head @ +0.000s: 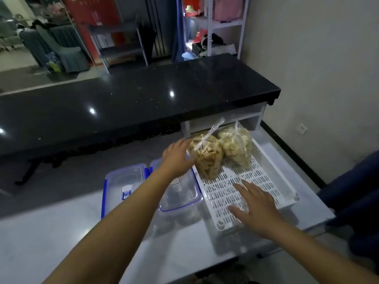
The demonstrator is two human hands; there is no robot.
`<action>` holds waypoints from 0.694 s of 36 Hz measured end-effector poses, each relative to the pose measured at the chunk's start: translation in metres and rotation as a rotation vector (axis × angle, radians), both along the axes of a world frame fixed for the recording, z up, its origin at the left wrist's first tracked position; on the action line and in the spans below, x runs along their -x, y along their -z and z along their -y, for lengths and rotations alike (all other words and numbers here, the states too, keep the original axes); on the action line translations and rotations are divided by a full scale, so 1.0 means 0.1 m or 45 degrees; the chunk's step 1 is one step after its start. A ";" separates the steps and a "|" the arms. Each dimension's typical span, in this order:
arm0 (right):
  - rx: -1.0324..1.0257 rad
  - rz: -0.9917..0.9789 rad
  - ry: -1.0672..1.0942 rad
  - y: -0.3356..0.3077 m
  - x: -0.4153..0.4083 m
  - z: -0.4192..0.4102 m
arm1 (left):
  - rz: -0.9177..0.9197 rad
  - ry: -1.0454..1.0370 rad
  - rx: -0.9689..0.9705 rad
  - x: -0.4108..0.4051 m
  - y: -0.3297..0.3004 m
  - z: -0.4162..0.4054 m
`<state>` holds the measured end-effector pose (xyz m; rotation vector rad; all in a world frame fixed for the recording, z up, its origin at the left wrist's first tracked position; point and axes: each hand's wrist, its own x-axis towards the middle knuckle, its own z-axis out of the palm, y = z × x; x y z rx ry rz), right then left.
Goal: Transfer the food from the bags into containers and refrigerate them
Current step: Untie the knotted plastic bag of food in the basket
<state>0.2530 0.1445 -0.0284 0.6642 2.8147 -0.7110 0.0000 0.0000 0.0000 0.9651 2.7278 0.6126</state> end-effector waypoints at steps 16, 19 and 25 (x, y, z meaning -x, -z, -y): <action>0.192 -0.092 0.057 -0.08 -0.02 -0.36 | 0.000 -0.147 -0.129 0.31 -0.14 -0.56; 0.274 -0.129 0.057 -0.15 -0.03 -0.38 | 0.094 -0.160 -0.276 0.24 -0.14 -0.57; 0.573 -0.235 0.045 -0.27 0.00 -0.41 | 0.265 -0.117 -0.390 0.09 -0.17 -0.53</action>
